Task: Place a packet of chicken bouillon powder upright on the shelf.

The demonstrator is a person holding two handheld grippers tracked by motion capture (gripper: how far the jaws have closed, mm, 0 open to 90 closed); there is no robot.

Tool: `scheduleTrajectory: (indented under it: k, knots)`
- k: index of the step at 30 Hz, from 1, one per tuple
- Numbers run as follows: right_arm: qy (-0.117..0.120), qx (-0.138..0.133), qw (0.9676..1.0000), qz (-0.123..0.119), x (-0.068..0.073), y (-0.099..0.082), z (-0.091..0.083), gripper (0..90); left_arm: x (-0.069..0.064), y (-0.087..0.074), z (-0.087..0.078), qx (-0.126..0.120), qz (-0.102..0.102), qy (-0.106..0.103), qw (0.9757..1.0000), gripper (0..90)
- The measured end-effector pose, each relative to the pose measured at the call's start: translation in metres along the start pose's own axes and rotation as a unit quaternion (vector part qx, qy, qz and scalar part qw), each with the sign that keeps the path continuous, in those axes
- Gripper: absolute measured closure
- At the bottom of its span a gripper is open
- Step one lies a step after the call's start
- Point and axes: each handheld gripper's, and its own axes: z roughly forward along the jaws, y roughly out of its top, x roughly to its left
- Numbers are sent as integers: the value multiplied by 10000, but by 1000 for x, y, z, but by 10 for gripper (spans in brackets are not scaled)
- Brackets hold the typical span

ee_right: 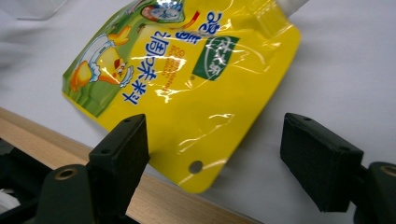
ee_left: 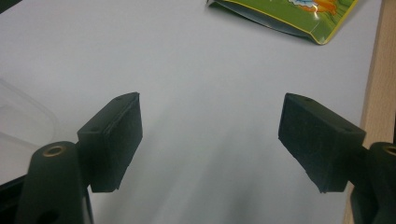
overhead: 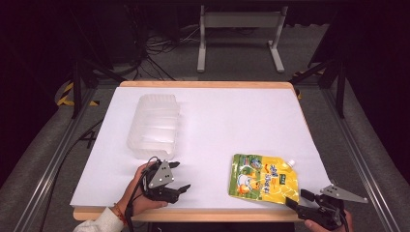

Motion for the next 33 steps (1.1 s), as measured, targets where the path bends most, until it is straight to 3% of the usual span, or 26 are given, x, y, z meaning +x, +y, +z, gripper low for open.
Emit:
scheduleTrajectory:
  k: [2, 4, 6, 10, 14, 19, 21, 23, 25, 28, 29, 30, 33]
  knots:
    - [110, -11, 9999, 58, 1, 1, 4, 238, -1, 0, 0, 1, 36, -4, 10000, 217]
    - [500, -62, 9984, 276, 0, 2, 9, 237, -2, 0, 0, 9, 23, -5, 10000, 214]
    - [710, -104, 9967, 387, 0, 4, 15, 237, -2, 0, 0, 6, -5, -36, 10000, 210]
    - [1013, -304, 9919, 703, 0, 12, 27, 283, -3, 0, 2, 35, -26, -57, 10000, 206]
    - [1179, -394, 9893, 761, 7, 17, 37, 313, -6, 3, 6, 135, 31, -105, 9998, 204]
    - [1202, -574, 9884, 725, 18, 25, 42, 425, -10, 5, 10, 168, 87, -168, 9997, 200]
    - [1120, -660, 9889, 718, 20, 27, 44, 502, -10, 6, 12, 187, 94, -181, 9996, 200]
    - [985, -646, 9912, 611, 22, 29, 46, 638, -9, 8, 14, 153, 114, -199, 9996, 200]
    - [973, -717, 9910, 572, 23, 31, 45, 730, -9, 9, 15, 156, 94, -205, 9996, 201]
    - [1066, -853, 9895, 465, 25, 35, 43, 781, -7, 14, 20, 131, 75, -226, 9996, 202]
    - [1094, -923, 9894, 252, 29, 41, 41, 835, -5, 19, 23, 95, 60, -256, 9996, 204]
    - [1094, -923, 9894, 252, 29, 41, 41, 835, -5, 19, 23, 95, 60, -256, 9996, 204]
    - [1197, -999, 9877, -98, 39, 52, 40, 875, -4, 26, 26, 38, 64, -291, 9995, 205]
